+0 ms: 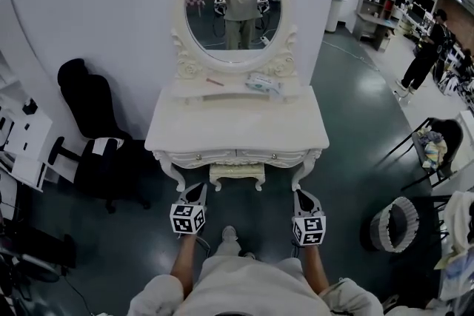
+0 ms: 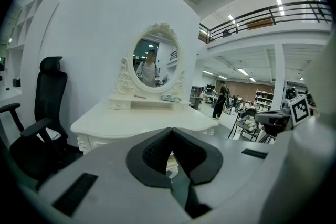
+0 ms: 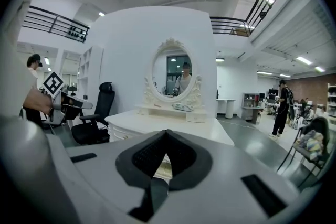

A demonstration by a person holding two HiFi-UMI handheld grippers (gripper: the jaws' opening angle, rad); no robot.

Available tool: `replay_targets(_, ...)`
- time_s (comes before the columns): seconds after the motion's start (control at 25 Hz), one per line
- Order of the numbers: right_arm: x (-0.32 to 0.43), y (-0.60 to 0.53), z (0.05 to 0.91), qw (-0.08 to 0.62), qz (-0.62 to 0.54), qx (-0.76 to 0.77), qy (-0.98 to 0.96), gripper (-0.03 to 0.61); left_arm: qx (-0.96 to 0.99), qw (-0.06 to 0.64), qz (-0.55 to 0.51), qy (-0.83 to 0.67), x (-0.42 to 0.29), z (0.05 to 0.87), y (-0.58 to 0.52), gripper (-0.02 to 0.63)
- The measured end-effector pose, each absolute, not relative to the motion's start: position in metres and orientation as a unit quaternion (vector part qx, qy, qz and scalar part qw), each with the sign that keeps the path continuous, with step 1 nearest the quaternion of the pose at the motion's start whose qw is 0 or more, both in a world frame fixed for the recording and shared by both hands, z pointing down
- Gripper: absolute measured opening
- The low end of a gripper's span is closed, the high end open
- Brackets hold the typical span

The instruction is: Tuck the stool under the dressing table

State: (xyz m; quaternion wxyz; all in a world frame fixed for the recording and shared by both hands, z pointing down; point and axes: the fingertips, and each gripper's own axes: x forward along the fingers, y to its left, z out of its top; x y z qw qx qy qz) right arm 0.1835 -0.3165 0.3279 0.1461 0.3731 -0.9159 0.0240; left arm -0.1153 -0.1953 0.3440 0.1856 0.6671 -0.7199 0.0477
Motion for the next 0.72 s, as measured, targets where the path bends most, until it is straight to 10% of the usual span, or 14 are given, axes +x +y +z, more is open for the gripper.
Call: replay_targets(0.72,0.178,-0.31,0.327,0.144,0.026,0.36,-0.921,0.002,0.664,0.193,0.042,-0.721,-0.111,0.342,-0.183,0.014)
